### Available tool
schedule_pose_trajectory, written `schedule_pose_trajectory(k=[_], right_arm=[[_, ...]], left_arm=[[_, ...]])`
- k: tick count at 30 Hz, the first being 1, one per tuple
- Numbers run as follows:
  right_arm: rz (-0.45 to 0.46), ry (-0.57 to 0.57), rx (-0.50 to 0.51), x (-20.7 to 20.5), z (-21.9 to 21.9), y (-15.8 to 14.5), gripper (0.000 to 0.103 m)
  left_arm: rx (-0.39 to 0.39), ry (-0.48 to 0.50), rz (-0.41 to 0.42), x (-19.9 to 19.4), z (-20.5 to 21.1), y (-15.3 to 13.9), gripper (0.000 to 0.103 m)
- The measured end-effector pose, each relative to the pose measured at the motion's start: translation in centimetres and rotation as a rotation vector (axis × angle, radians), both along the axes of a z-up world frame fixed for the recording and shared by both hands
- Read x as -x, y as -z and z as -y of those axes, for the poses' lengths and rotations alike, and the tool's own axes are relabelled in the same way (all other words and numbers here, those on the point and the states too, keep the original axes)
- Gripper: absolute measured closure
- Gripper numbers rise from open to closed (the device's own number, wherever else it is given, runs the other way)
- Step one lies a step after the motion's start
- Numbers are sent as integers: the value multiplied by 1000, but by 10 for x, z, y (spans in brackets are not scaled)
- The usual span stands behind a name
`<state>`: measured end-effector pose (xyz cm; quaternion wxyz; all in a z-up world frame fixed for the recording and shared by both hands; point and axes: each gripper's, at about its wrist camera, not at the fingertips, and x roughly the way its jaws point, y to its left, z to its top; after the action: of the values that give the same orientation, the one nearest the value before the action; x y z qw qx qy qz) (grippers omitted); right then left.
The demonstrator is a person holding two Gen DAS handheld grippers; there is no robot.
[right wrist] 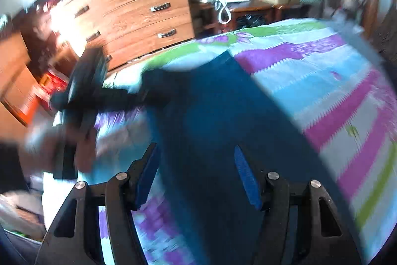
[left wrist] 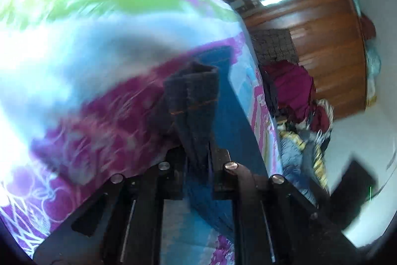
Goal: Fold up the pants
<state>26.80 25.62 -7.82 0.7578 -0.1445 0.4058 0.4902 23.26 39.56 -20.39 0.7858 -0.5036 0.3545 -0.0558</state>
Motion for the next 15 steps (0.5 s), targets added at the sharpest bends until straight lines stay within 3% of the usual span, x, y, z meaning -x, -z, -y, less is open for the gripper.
schedule_pose_trajectory(k=[4,6,8,11,15], right_arm=[[-104,-132,74,-117,-51,-9,37],[-96,-192,159,-151,-81,-1,37],[-190,-262,206,-178,-111,12,37],[-274,-378,212,-184,-146,22,37],[-309,-512,334,-179,-181,57,37]], left_arm=[[38,-25,30,6,-2,4,84],[54,-24,39,6,-2,7,82],[67,-20,51,7,-3,8,82],[67,-5,71,9,-4,8,82],[45,9,86,7,1,7,82]])
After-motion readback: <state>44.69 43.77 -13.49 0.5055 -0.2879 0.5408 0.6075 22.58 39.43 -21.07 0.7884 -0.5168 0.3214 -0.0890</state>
